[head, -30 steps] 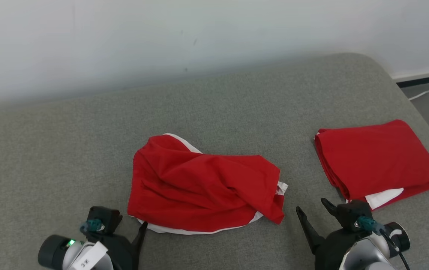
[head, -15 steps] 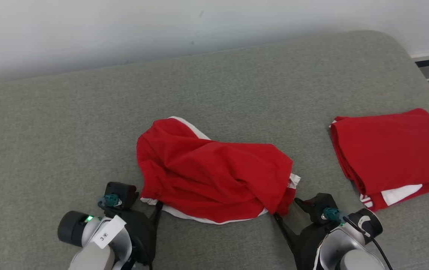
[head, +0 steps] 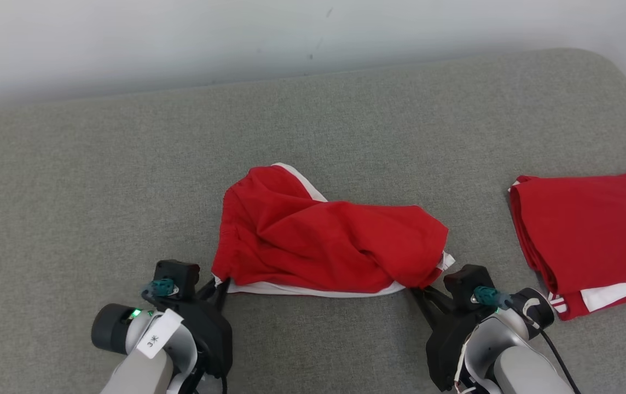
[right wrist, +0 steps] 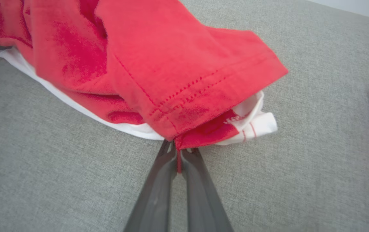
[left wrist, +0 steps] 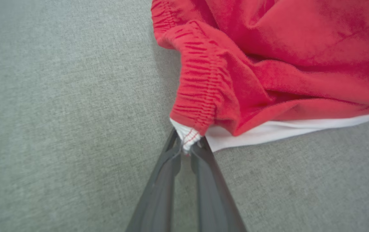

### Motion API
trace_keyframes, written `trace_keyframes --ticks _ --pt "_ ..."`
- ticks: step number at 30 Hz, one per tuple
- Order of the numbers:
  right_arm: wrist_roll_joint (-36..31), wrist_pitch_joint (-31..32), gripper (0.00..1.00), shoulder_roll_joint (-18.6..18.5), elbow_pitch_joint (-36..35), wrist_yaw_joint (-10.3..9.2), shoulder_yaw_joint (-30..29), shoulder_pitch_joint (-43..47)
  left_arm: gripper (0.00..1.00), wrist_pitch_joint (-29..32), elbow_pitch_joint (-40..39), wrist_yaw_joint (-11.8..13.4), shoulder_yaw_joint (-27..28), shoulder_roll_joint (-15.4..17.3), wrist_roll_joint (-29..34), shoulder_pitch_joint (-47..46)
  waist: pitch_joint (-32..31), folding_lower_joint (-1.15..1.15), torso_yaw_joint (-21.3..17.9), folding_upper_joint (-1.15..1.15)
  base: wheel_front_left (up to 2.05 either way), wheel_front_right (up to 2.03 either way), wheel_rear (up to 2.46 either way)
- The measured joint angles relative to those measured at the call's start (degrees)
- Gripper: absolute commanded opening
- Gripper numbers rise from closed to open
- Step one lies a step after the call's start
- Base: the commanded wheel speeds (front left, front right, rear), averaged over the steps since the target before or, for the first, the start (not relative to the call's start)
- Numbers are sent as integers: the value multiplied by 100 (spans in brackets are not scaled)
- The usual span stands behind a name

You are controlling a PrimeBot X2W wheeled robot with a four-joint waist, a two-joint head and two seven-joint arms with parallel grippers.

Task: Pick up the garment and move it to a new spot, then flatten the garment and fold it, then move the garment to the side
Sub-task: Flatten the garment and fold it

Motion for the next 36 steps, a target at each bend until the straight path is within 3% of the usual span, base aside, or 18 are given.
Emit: trace_keyframes --ticks 9,16,20,26,28,29,30,31,36 --pt "864 -127 0 -41 -500 75 -59 425 0 -527 -202 10 352 89 -279 173 -337 -1 23 0 0 0 0" --pt "1840 178 0 -642 -1558 82 704 1060 0 -829 -1096 230 576 223 -439 1042 -663 -2 17 -1 0 0 0" --pt "2629 299 0 -910 -2345 82 749 1257 0 -795 -1703 408 669 229 -578 1469 -789 -2 34 -2 0 0 0" --pt "3308 708 0 -1174 -2611 82 563 1163 0 -357 -1920 549 538 249 -509 1440 -761 -2 100 -2 0 0 0" --pt "3371 905 16 -1183 -2460 82 443 921 0 -148 -1892 571 495 253 -459 1276 -699 -2 102 -2 0 0 0" --pt "3375 988 32 -1154 -2358 82 370 759 21 -51 -1856 593 461 254 -358 1121 -662 -2 102 -1 0 0 0" --pt "3375 1043 100 -1128 -2238 82 310 584 82 18 -1822 619 453 248 -286 946 -620 -1 99 -1 0 0 0" --pt "3382 1080 100 -1077 -2154 79 227 419 100 110 -1794 639 449 247 -268 779 -578 -1 94 -1 0 0 0" --pt "3307 1155 100 -810 -1755 -199 62 -247 100 411 -1570 715 448 207 -189 359 -355 0 55 -1 0 0 0"
